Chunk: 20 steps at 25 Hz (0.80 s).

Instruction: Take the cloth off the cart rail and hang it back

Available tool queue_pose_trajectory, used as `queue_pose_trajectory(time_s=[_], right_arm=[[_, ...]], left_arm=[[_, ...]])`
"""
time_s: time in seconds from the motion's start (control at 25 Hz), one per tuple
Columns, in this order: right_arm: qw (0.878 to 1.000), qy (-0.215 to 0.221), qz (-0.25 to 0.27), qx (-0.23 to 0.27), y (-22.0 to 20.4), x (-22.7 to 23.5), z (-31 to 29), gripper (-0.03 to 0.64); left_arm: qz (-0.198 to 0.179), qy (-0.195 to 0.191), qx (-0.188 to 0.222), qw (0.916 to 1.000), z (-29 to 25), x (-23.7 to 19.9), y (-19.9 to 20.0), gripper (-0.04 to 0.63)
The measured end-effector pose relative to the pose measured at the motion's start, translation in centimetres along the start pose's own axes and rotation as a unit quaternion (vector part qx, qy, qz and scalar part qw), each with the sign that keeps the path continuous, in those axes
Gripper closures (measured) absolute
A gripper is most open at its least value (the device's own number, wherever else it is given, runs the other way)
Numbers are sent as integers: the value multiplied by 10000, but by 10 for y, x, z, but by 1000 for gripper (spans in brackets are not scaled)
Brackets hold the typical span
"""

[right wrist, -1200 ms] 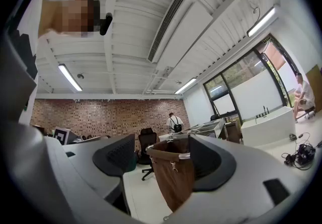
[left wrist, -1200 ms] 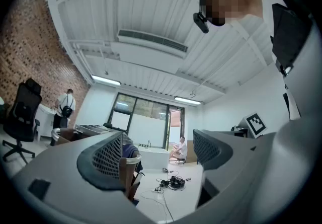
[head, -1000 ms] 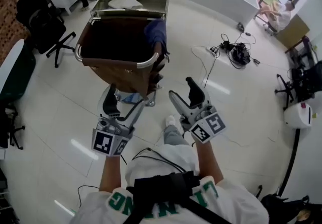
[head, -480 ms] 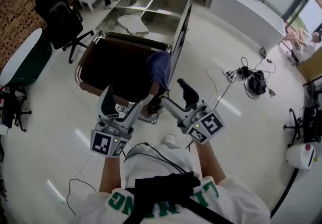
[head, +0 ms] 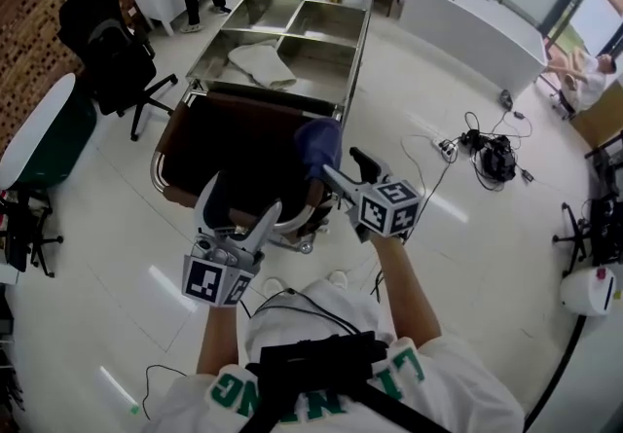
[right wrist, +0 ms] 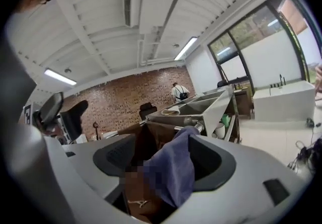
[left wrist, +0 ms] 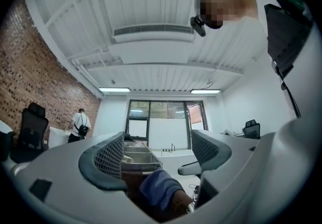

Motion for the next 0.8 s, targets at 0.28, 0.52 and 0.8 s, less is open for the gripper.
queue_pose_trajectory(time_s=[0.28, 0.52, 0.8], right_arm=[[9948, -640, -633, -469, -40, 29, -50, 278], [9948, -703, -471, -569, -32, 24, -46, 413], [9983, -505, -94, -288, -6, 6, -33, 551]], left_arm=[[168, -74, 12, 9998, 4, -11, 1, 195], [181, -69, 25, 9998, 6, -26, 1, 195], [214, -103, 52, 9997, 1, -31, 1, 195]])
Point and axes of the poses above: the fingertips, and each gripper's own axes: z backward along the fingers, x to its right, y out of its top, the point moved 1 cm from there along z, backward along the fingers, and after that the axes turned 11 degrees about x, right-handed, at the moved point
